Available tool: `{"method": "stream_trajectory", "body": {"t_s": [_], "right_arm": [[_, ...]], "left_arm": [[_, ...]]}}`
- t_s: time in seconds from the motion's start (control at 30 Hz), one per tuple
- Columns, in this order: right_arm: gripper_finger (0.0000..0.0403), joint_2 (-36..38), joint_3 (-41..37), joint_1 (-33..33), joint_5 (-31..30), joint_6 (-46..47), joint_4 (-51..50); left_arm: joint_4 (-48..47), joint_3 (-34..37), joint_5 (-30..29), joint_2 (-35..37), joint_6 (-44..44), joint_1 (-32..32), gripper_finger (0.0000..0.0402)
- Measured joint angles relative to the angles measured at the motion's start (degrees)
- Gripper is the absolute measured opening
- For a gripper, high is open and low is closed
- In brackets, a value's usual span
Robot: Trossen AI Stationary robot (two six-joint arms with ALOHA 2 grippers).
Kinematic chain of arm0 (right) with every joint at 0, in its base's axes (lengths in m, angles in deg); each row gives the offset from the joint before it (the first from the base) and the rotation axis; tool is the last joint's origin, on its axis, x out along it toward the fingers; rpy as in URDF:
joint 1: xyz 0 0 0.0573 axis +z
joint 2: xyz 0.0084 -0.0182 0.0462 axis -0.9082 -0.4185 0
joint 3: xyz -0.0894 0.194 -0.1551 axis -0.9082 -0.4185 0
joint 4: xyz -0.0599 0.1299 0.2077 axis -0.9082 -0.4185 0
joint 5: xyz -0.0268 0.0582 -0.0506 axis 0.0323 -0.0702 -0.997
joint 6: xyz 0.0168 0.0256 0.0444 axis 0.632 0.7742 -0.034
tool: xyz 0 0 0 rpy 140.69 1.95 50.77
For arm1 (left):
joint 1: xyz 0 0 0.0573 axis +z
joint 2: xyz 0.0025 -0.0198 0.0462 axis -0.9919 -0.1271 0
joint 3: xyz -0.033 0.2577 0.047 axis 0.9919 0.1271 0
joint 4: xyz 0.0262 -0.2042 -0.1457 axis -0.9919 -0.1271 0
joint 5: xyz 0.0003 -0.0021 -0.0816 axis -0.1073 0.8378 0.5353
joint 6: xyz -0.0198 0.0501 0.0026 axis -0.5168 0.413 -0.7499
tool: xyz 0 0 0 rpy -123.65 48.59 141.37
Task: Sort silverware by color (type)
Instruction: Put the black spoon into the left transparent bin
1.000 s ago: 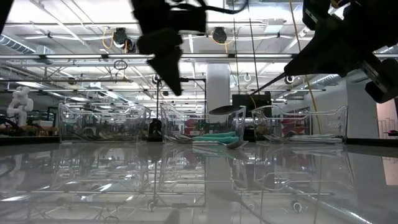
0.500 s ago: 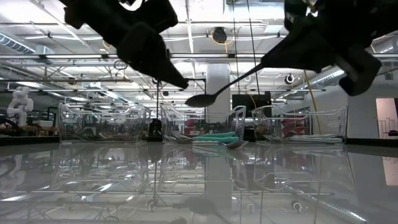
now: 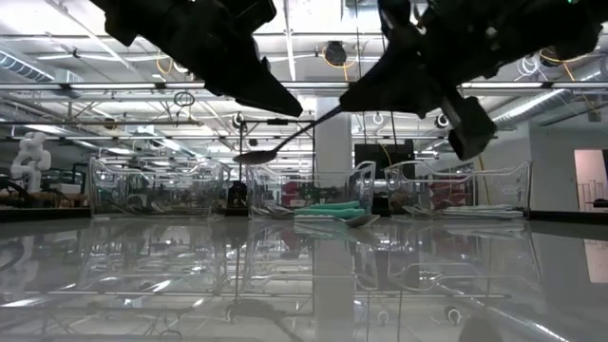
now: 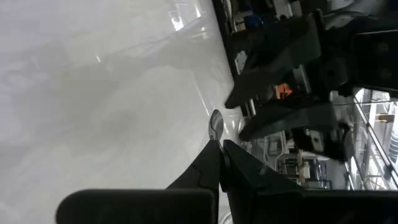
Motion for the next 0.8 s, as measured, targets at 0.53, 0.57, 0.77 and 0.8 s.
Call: {"method": "stream_trajectory", "body": {"t_s": [0.53,0.57,0.77,0.8], "right_arm": [[0.0004,-6.79,6.68,-0.01,-0.09,-1.88,-0.61],[0.0004,-6.83,6.81,0.06,0.0,-1.95,-0.36],[0.0004,-6.93,6.77,0.03,-0.22,-1.92,-0.39],[0.0004,-6.93,6.77,0.04,-0.21,-1.92,-0.4]], "left_arm": [[-3.44,-0.07,6.95,-1.2,0.47,1.95,0.0131],[-3.81,-0.05,6.87,-1.23,0.34,2.22,0.0131],[-3.96,-0.04,7.47,-1.29,0.59,3.63,0.0131],[-4.0,-0.04,7.59,-1.29,0.61,3.77,0.0131]]}}
